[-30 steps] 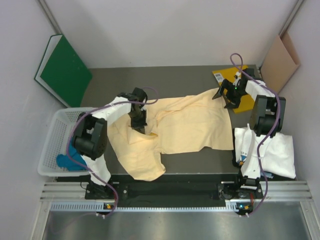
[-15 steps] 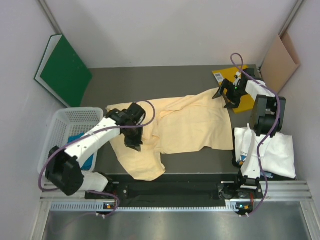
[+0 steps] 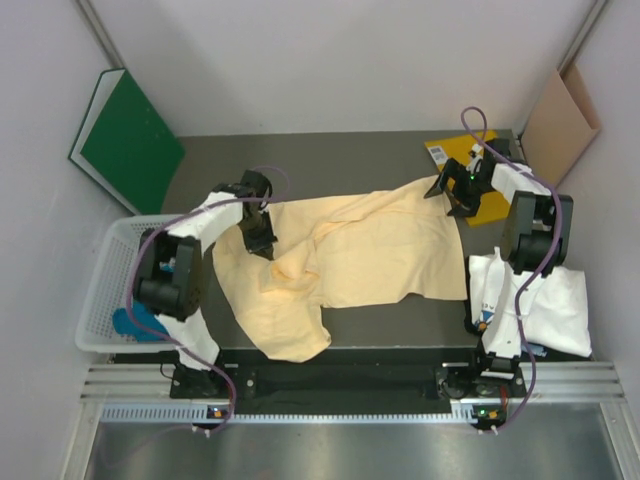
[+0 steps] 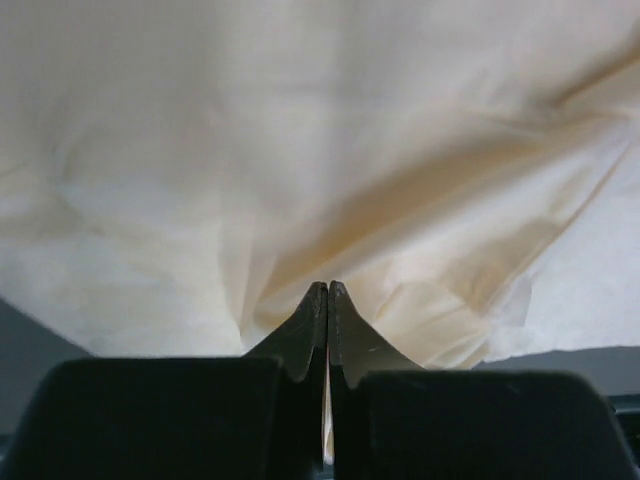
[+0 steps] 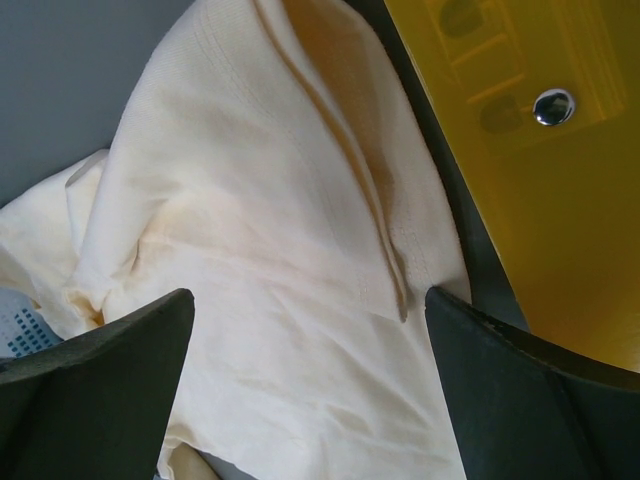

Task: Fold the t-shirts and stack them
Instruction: Fold the tshirt

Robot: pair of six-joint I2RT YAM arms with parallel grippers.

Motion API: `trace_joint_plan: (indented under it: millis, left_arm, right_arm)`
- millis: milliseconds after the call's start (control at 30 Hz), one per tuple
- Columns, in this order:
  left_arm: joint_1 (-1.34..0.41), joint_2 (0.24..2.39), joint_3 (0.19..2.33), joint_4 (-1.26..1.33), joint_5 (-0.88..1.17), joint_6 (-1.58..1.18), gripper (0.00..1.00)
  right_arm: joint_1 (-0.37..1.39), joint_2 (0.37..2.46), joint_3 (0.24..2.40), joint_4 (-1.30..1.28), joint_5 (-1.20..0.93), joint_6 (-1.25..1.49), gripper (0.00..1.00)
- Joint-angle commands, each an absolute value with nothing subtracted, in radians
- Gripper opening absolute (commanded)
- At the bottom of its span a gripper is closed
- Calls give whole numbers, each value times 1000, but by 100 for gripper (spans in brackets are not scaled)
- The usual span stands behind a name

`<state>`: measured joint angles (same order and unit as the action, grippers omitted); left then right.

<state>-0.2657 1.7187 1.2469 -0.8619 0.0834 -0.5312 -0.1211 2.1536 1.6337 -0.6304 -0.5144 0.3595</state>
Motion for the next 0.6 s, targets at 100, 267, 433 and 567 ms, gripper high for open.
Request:
trace_joint_plan:
  millis: [100,267,433,567]
  left_arm:
    - [-259,1931,1439,-825,222,-437,0]
    - [-322,1798,1312,-860,235,-410,0]
    - [-400,1620,1041,-888,239,-423,0]
    - [-426,1546,931,-916,227,-448,0]
  right_arm:
    - [-106,2201,1569,-617,-506,334,100]
    - [-106,2198,1571,-620,-500,334,100]
    - [-106,2207,1572,-606,-500,348,100]
    - [-106,2215,1589,-609,-499,351,100]
